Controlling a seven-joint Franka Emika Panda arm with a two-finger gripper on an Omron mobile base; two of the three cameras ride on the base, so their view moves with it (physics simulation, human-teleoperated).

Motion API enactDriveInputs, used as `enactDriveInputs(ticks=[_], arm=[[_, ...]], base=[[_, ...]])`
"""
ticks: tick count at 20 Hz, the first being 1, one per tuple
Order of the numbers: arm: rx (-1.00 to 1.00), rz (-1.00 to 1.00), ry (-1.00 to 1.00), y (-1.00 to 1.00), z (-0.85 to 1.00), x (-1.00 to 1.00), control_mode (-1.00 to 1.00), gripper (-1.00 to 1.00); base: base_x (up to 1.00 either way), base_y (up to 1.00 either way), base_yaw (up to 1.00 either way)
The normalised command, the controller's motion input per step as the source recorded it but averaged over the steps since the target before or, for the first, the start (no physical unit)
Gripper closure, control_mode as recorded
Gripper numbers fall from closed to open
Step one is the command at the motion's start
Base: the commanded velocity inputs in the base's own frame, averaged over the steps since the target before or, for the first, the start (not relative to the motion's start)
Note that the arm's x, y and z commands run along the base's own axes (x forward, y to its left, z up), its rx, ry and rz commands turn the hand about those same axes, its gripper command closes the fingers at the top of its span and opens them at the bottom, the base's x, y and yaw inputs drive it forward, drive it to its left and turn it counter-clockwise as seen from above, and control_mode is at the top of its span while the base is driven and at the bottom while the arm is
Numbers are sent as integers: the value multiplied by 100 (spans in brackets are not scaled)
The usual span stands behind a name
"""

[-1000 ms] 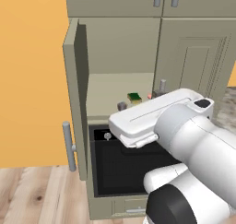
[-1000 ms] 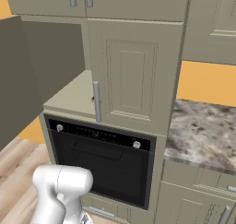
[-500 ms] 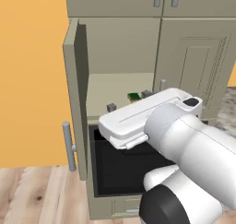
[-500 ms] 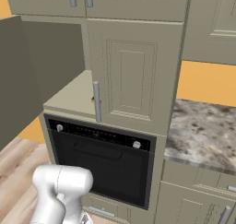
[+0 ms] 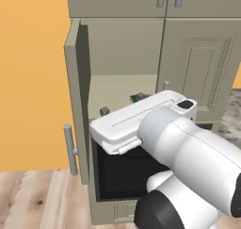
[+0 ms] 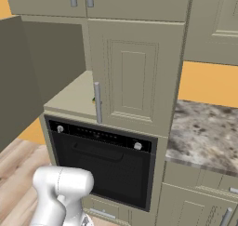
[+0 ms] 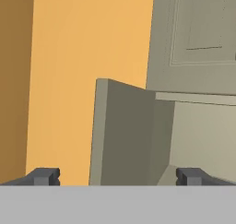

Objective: Pick up the bar soap and sponge from the sink, and place them back in the cabinet, and close the cabinet doors.

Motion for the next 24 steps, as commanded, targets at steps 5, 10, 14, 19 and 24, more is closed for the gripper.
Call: enactDriveInputs(ticks=[5,10,14,19,24], arm=[[0,1,0,17,-6,0,-100,-100],[0,0,0,13,-6,0,-100,-100],[0,0,0,20,-10,0,-100,-100],[0,0,0,20,-8,3,-100,-100],[0,0,0,9,-5,4,-100,-100]], base=[[0,0,0],[0,0,0],[0,0,0],[0,0,0],[0,0,0]])
